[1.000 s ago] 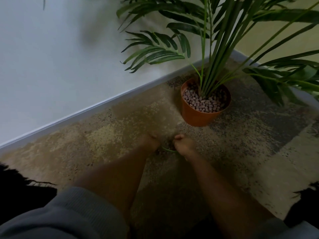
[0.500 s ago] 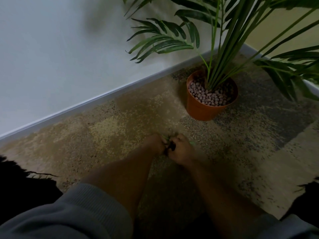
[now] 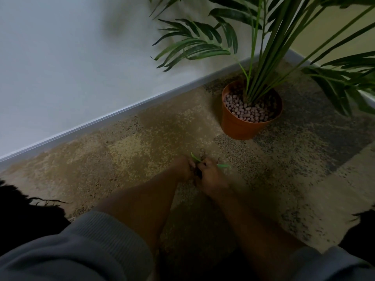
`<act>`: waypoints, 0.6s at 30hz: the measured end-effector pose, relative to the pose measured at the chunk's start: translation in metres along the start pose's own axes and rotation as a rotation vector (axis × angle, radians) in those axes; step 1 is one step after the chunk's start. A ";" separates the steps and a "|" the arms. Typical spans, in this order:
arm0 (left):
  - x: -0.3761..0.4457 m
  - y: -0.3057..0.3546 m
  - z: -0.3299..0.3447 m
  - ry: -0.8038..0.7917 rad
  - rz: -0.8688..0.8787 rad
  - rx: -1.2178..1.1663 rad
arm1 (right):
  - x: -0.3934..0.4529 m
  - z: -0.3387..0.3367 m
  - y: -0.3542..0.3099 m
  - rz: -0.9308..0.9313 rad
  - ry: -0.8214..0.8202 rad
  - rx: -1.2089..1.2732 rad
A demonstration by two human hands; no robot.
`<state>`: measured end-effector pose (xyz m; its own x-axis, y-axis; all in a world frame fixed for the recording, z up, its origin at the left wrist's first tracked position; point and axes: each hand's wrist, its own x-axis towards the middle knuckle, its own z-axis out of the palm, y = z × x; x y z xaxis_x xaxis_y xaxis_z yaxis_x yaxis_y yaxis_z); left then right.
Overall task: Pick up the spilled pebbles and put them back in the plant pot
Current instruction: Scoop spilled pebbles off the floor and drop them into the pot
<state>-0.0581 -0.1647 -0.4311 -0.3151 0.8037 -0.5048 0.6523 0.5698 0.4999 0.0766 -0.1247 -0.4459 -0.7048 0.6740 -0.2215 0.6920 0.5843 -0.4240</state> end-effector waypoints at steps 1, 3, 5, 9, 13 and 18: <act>0.000 -0.001 0.000 -0.003 -0.001 0.010 | 0.000 0.000 -0.001 0.002 0.001 -0.010; -0.001 -0.001 0.000 -0.011 -0.004 0.029 | 0.000 0.000 -0.003 0.001 -0.004 -0.009; -0.003 0.000 -0.001 -0.010 0.003 0.053 | 0.001 -0.001 -0.004 -0.014 -0.016 0.000; -0.006 0.000 0.000 0.008 0.013 0.110 | 0.002 -0.002 -0.005 -0.008 -0.048 -0.026; -0.010 0.001 -0.001 0.020 0.027 0.138 | 0.002 -0.001 -0.007 -0.006 -0.063 -0.015; -0.013 -0.001 0.000 0.018 0.031 0.190 | 0.001 -0.002 -0.010 -0.027 -0.064 -0.007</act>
<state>-0.0549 -0.1754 -0.4252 -0.3037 0.8244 -0.4775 0.7798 0.5031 0.3726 0.0693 -0.1285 -0.4401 -0.7318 0.6275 -0.2660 0.6734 0.6053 -0.4245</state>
